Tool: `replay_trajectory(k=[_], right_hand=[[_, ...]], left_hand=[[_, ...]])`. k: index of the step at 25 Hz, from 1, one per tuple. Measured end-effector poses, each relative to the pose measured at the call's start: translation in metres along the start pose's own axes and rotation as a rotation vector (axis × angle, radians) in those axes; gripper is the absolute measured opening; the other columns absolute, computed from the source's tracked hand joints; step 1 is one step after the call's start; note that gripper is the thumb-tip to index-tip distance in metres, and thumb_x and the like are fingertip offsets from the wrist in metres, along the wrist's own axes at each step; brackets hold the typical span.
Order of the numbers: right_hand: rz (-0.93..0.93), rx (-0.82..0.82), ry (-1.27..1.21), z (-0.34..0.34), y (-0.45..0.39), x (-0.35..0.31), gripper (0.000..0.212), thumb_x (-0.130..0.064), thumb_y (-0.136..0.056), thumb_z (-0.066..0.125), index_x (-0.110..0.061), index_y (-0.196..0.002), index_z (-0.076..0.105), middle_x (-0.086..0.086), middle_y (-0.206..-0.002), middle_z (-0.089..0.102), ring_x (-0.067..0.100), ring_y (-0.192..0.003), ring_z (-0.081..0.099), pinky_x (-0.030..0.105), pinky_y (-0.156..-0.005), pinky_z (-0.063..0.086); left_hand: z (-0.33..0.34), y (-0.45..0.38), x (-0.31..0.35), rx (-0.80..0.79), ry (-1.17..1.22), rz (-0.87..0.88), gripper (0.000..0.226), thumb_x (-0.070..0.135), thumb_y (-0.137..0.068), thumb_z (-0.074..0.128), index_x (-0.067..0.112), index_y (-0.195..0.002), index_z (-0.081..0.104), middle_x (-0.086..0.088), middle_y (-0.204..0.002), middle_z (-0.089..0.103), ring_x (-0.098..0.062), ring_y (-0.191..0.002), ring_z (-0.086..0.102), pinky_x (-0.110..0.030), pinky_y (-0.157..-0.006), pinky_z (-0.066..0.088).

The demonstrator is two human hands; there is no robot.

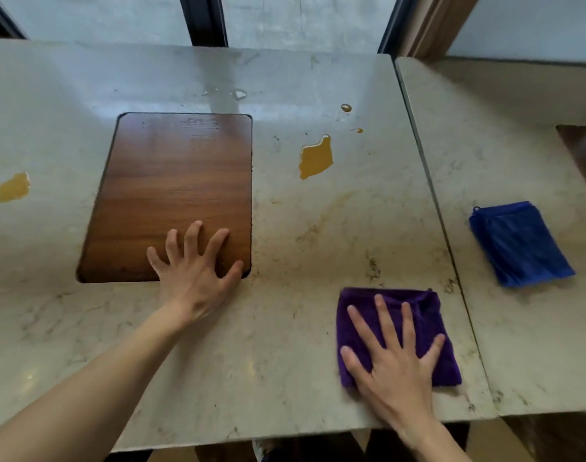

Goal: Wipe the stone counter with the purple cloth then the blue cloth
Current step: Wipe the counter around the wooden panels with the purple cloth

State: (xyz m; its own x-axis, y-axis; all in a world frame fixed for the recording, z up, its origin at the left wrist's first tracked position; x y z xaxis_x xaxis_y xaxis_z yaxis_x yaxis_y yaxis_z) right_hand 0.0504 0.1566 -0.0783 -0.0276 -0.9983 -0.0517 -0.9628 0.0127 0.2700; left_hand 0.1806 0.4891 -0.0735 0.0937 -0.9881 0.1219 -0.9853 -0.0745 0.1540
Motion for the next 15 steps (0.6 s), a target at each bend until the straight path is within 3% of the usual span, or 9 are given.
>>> replay_trajectory(k=[2,4,7,9,15], right_hand=[[0.042,0.025,-0.025,-0.018,-0.063,-0.002,0.064,-0.079,-0.085,0.003,-0.062,-0.146,-0.007,-0.014,-0.164,-0.011,0.026,-0.151,-0.013,0.080,-0.106,-0.001],[0.048,0.027,-0.022,-0.038,-0.140,-0.003,0.064,-0.080,-0.083,-0.003,-0.062,-0.142,-0.021,-0.015,-0.162,-0.022,0.026,-0.149,-0.022,0.079,-0.107,-0.005],[0.068,0.130,-0.044,-0.075,-0.253,-0.001,0.063,-0.079,-0.088,0.005,-0.060,-0.147,-0.007,-0.013,-0.166,-0.008,0.027,-0.151,-0.012,0.080,-0.105,-0.003],[0.101,0.092,-0.088,-0.094,-0.327,0.011,0.063,-0.079,-0.089,0.009,-0.061,-0.147,-0.002,-0.016,-0.165,-0.008,0.024,-0.151,-0.014,0.080,-0.105,-0.006],[0.080,0.047,-0.161,-0.152,-0.532,0.012,0.066,-0.081,-0.087,0.014,-0.060,-0.148,0.003,-0.015,-0.165,-0.008,0.025,-0.151,-0.016,0.079,-0.105,-0.008]], left_hand=[[-0.014,-0.032,-0.005,0.059,-0.031,0.010,0.069,0.076,-0.080,0.021,0.038,-0.135,0.036,-0.006,-0.138,0.027,-0.036,-0.126,0.029,-0.067,-0.104,0.026],[-0.025,-0.078,-0.016,0.089,-0.028,-0.046,0.068,0.075,-0.081,0.023,0.038,-0.138,0.035,-0.007,-0.142,0.028,-0.038,-0.128,0.030,-0.070,-0.102,0.028],[-0.022,-0.124,-0.027,0.065,-0.032,-0.032,0.070,0.075,-0.084,0.023,0.043,-0.146,0.027,-0.007,-0.155,0.020,-0.041,-0.141,0.021,-0.078,-0.105,0.018],[-0.017,-0.135,-0.028,0.042,-0.051,0.006,0.072,0.076,-0.086,0.019,0.044,-0.150,0.023,-0.007,-0.159,0.017,-0.041,-0.145,0.016,-0.079,-0.106,0.014],[-0.012,-0.135,-0.028,0.019,-0.081,-0.001,0.074,0.075,-0.089,0.013,0.038,-0.151,0.032,-0.012,-0.158,0.026,-0.044,-0.142,0.026,-0.081,-0.103,0.020]])
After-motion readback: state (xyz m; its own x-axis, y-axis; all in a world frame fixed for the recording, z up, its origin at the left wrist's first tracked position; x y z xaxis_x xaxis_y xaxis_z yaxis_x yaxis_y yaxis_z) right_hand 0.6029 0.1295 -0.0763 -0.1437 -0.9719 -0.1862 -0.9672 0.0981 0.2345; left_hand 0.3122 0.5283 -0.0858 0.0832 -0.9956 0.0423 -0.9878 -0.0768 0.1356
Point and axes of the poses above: each hand's wrist, its own y-axis away from the middle knuckle, its own z-axis out of the palm, x = y × z, the point moved 7 cm from there along -y, towards the middle knuckle
